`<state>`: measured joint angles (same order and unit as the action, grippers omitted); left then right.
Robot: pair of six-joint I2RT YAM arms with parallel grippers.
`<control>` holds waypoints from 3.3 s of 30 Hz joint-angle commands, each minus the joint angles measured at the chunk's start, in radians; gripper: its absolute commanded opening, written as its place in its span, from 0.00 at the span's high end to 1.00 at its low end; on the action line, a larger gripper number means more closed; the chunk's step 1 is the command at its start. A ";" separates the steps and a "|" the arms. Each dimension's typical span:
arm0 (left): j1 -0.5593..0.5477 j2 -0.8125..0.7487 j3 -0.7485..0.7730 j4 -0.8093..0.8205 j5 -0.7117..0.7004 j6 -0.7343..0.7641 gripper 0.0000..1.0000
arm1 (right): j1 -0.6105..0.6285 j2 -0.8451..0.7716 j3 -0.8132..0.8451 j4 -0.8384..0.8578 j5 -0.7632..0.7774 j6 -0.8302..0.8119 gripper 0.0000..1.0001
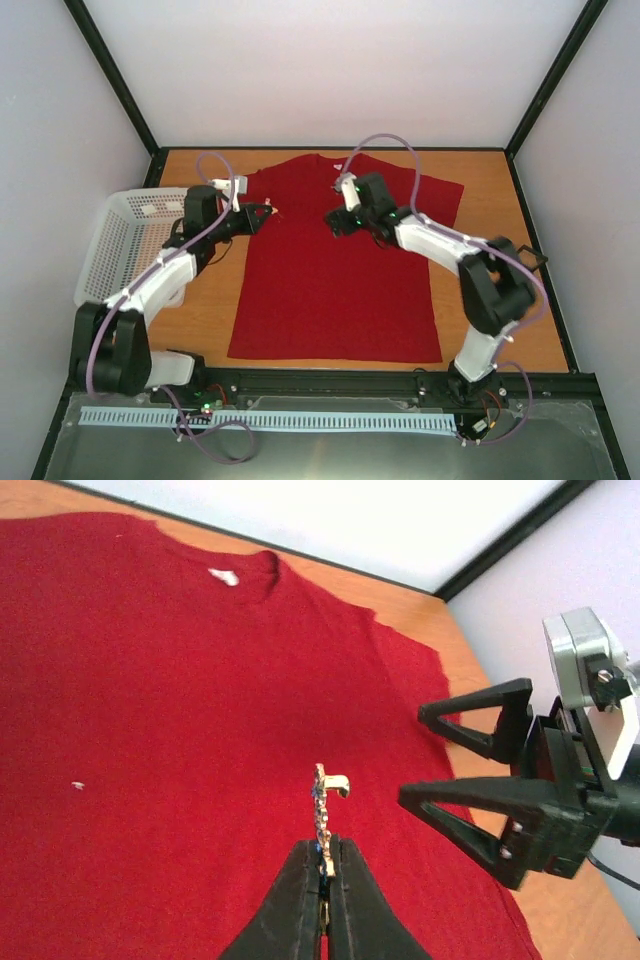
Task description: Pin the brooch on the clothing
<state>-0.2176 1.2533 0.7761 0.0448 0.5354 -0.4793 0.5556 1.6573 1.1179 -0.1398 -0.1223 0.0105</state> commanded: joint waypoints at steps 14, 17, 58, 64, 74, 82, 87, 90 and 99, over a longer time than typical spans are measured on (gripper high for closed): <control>0.112 0.374 0.251 0.134 0.013 0.028 0.99 | -0.003 0.892 1.108 -0.365 0.037 -0.185 0.26; 0.112 0.399 0.261 0.166 0.014 0.017 0.99 | -0.003 0.961 1.207 -0.402 0.061 -0.187 0.26; 0.123 0.941 0.756 0.079 0.129 0.131 0.99 | -0.053 0.977 1.247 -0.406 -0.210 -0.268 0.97; 0.123 1.029 0.865 0.026 0.162 0.138 0.99 | -0.069 0.931 1.196 -0.360 -0.281 -0.272 0.97; 0.123 1.138 0.979 0.016 0.211 0.114 0.99 | -0.078 0.934 1.183 -0.344 -0.349 -0.274 0.97; 0.123 1.183 1.006 0.010 0.259 0.106 0.99 | -0.089 0.937 1.179 -0.332 -0.373 -0.270 0.97; 0.121 1.215 1.038 -0.007 0.283 0.103 0.99 | -0.091 0.936 1.180 -0.324 -0.384 -0.267 0.97; 0.122 1.225 1.042 -0.008 0.291 0.098 0.99 | -0.091 0.938 1.178 -0.325 -0.387 -0.271 0.97; 0.119 1.226 1.022 -0.005 0.389 0.084 0.99 | -0.096 0.945 1.180 -0.312 -0.376 -0.271 0.97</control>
<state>-0.1055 2.4737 1.7760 0.0425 0.8455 -0.3767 0.4652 2.6400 2.3020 -0.4763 -0.4892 -0.2508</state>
